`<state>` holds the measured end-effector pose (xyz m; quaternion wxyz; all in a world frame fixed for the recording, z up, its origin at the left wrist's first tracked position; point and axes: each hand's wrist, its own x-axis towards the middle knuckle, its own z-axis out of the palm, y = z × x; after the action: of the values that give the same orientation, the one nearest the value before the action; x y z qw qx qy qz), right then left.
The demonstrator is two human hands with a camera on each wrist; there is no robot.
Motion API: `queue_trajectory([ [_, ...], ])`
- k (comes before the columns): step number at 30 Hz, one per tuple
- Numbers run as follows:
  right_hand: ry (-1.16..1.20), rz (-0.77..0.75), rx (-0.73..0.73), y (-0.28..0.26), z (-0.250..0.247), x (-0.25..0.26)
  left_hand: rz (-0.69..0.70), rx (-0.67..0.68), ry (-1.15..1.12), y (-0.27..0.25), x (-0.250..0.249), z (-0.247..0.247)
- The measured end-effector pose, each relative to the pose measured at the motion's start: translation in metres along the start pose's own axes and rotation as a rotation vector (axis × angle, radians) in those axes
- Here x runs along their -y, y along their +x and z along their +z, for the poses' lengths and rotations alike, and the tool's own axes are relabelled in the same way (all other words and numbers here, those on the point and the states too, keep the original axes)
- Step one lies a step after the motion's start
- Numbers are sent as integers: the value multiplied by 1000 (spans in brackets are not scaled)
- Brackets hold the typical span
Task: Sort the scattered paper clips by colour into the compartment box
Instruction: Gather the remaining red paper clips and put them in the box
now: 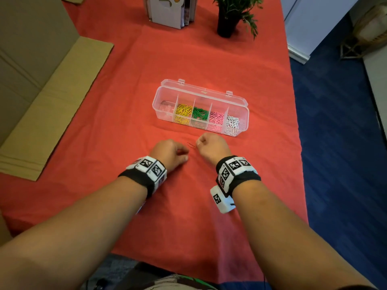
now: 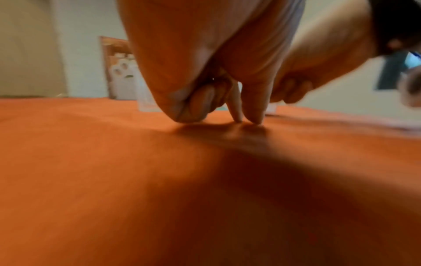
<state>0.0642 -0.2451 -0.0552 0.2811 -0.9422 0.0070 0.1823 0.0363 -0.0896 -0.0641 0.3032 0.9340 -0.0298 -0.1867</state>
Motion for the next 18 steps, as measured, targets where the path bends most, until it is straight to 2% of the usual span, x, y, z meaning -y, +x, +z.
queue_trajectory([
  [2, -133, -98, -20, -3, 1, 1, 59, -33, 149, -2, 3, 4],
  [5, -286, -205, -25, -6, 7, 8, 90, -33, 191, -6, 8, 8],
  [7, -375, -234, -27, -7, 13, 14, 87, -32, 164, -9, 11, 8],
  [9, -438, -248, -19, -8, 20, 18, 15, -64, 59, -9, 13, 4],
  [10, -456, -248, -10, -9, 23, 21, -68, -63, -72, -8, 14, 1],
  [11, -472, -241, 0, -11, 25, 23, -181, -32, -297, -8, 12, -5],
  [13, -496, -234, 13, -14, 28, 24, -343, 27, -862, -9, 9, -17],
  [15, -447, -202, 81, -15, 25, 23, -384, 85, -1291, -12, 8, -33],
  [17, -214, -101, 196, -15, 19, 22, -353, 106, -1476, -13, 5, -48],
  [18, -1, -11, 243, -15, 15, 21, -342, 102, -1505, -11, 1, -54],
])
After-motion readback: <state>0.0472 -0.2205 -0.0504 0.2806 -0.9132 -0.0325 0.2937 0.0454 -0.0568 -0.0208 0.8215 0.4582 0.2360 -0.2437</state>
